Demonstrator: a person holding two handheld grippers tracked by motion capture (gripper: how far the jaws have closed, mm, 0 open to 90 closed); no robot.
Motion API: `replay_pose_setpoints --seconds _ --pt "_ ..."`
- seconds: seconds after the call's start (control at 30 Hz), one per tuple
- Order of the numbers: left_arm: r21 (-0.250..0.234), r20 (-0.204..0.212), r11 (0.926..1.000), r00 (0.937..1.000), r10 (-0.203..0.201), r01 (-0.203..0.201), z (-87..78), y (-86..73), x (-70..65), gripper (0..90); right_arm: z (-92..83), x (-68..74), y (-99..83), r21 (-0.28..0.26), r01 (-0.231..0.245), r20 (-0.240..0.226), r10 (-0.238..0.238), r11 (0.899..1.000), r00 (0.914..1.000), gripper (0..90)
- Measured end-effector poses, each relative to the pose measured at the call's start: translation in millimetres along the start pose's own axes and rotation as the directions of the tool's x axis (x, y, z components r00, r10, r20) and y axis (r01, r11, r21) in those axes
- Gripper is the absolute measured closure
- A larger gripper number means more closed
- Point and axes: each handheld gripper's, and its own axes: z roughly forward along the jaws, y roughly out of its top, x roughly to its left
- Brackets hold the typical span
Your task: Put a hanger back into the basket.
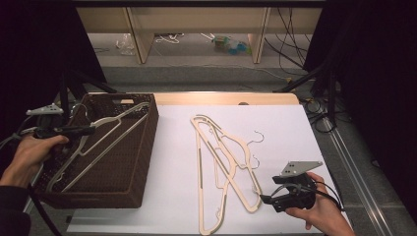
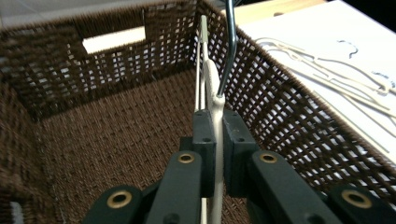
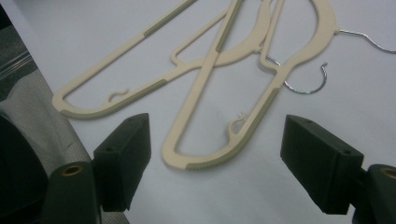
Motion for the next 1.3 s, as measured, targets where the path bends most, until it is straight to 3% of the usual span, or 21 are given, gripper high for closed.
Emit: replay_pose_setpoints --seconds 0.13,0.33,0.4,0.57,0.63,0.67,0.77,0.8,0.83,0.87,0.9,0.93,0.97,1.03,1.07,1.1,1.13,1.17,1.2,1.23,1.3 --pt "0.024 -0.001 0.9995 0.9998 -0.02 0.02 8.1 -4.0 1.9 84.9 0.2 -0.3 -0.4 0.003 -0.002 -0.002 0.002 1.0 1.0 25.8" --pt "0.086 -0.044 0.9953 0.9982 -0.041 0.044 22.6 -16.2 9.9 84.1 1.3 0.2 -0.6 0.005 0.0 -0.004 0.0 1.0 1.0 25.8" --pt "0.073 -0.063 0.9951 0.9962 -0.061 0.066 23.6 -19.3 13.2 83.4 2.7 1.0 -0.5 -0.005 -0.013 -0.001 0.013 1.0 0.9999 25.7" --pt "0.069 -0.117 0.9956 0.9917 -0.055 0.063 23.7 -20.1 17.0 81.2 3.1 0.9 -0.3 0.005 0.0 -0.007 0.0 1.0 1.0 25.6" --pt "0.089 -0.171 0.9934 0.9836 -0.056 0.072 24.1 -20.4 20.4 79.6 3.0 1.2 -0.1 0.007 -0.005 -0.007 0.005 1.0 1.0 25.6" --pt "0.11 -0.178 0.9918 0.983 -0.044 0.064 23.2 -20.6 23.2 78.7 3.2 1.5 -0.2 0.01 -0.008 -0.008 0.008 1.0 0.9999 25.6" --pt "0.112 -0.204 0.9924 0.9786 -0.027 0.051 24.6 -21.0 26.5 76.3 3.7 1.7 -0.4 0.012 -0.01 -0.008 0.01 1.0 0.9999 25.5" --pt "0.112 -0.232 0.9915 0.9719 -0.039 0.066 25.3 -22.4 27.9 73.6 5.4 2.0 -0.9 0.002 -0.013 -0.005 0.013 1.0 0.9999 25.6" --pt "0.112 -0.232 0.9915 0.9719 -0.039 0.066 25.3 -22.4 27.9 71.1 5.5 2.2 -1.0 0.004 -0.016 -0.007 0.016 1.0 0.9998 25.6" --pt "0.101 -0.25 0.9925 0.9673 -0.041 0.068 24.8 -24.0 31.1 70.6 5.7 1.9 -1.3 0.003 -0.013 -0.007 0.013 1.0 0.9999 25.6" --pt "0.101 -0.25 0.9925 0.9673 -0.041 0.068 24.8 -24.0 31.1 68.7 5.7 1.9 -1.3 0.003 -0.013 -0.007 0.013 1.0 0.9999 25.6" --pt "0.115 -0.246 0.9931 0.9692 0.003 0.026 21.8 -23.6 34.5 64.8 5.5 1.5 -1.6 0.002 -0.015 -0.009 0.015 1.0 0.9998 25.6" --pt "0.092 -0.26 0.9952 0.9655 -0.009 0.034 21.5 -23.5 33.4 64.8 5.5 1.5 -1.6 0.002 -0.015 -0.009 0.015 1.0 0.9998 25.6" --pt "0.084 -0.262 0.9964 0.9649 0.015 0.008 17.0 -21.4 33.1 60.6 6.3 0.9 -1.4 0.003 -0.015 -0.005 0.015 1.0 0.9999 25.4" --pt "0.075 -0.307 0.9965 0.9515 -0.012 0.037 10.9 -19.3 28.8 57.9 7.1 0.7 -1.8 -0.001 -0.006 -0.003 0.006 1.0 1.0 25.5" --pt "0.075 -0.307 0.9965 0.9515 -0.012 0.037 10.9 -19.3 28.8 55.6 6.1 0.9 -1.2 0.017 -0.011 -0.012 0.011 1.0 0.9999 25.4" --pt "0.085 -0.334 0.9948 0.9424 -0.025 0.057 7.6 -18.0 24.0 57.4 6.5 1.3 -1.2 0.017 -0.012 -0.012 0.012 1.0 0.9999 25.5" --pt "0.085 -0.334 0.9948 0.9424 -0.025 0.057 7.6 -18.0 24.0 57.3 6.5 1.3 -1.2 0.017 -0.012 -0.012 0.012 1.0 0.9999 25.5" --pt "0.071 -0.304 0.9969 0.9525 -0.008 0.032 8.2 -16.3 24.0 57.1 7.3 1.3 -1.2 0.015 -0.006 -0.008 0.006 1.0 1.0 25.4" --pt "0.062 -0.323 0.9963 0.9457 -0.037 0.06 7.0 -15.9 19.6 57.1 7.3 1.3 -1.2 0.015 -0.006 -0.008 0.006 1.0 1.0 25.4" --pt "0.054 -0.316 0.9973 0.9482 -0.031 0.05 5.2 -13.2 14.9 50.8 6.8 1.5 -1.1 0.015 -0.008 -0.013 0.008 1.0 0.9999 25.4"
